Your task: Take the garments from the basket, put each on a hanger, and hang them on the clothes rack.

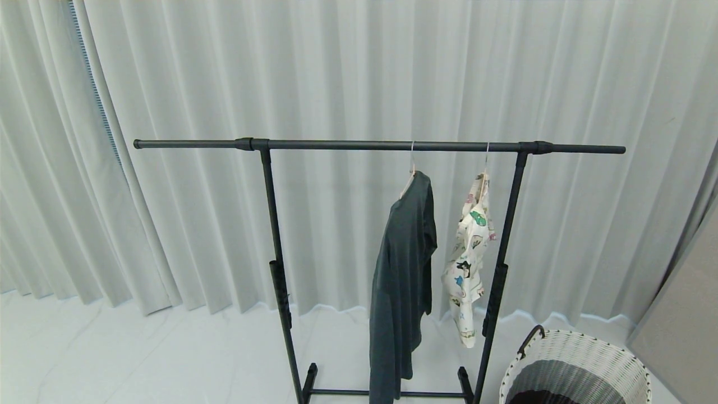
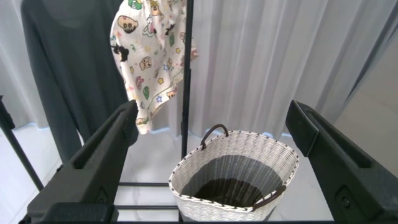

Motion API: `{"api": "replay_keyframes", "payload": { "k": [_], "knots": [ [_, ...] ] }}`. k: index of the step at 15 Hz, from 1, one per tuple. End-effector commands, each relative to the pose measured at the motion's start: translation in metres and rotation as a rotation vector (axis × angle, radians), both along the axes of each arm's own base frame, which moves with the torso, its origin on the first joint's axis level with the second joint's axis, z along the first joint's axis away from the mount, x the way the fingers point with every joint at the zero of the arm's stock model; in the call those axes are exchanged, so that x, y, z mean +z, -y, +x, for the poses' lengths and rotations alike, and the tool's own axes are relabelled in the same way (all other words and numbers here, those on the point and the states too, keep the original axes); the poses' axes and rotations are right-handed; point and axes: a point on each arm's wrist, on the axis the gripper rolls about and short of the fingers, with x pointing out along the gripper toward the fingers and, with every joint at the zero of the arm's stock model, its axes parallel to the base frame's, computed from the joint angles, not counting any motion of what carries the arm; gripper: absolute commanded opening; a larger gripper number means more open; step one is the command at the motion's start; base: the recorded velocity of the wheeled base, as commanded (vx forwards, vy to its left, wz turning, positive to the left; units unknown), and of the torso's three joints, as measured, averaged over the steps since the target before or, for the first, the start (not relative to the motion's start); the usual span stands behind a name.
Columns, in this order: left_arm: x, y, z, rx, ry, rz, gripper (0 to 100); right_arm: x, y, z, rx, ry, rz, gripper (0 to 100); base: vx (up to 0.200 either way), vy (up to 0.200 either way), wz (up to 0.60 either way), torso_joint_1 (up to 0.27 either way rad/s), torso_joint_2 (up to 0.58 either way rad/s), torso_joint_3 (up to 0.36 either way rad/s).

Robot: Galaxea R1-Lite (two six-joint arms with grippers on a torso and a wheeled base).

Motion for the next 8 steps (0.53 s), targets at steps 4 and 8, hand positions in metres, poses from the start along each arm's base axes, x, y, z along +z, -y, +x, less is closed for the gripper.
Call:
{"api": "replay_keyframes", "payload": {
  "k": [4, 8],
  "knots": [
    [0.0, 0.0, 0.0, 0.001, 0.001, -0.002, 100, 0.0, 0.0, 0.0, 0.0, 0.0, 0.0, 100, 0.0, 0.0, 0.0, 0.0, 0.0, 0.0],
    [0.0, 0.0, 0.0, 0.001, 0.001, 0.0, 100, 0.0, 0.0, 0.0, 0.0, 0.0, -0.002, 100, 0.0, 0.0, 0.0, 0.0, 0.0, 0.0]
  ]
}}
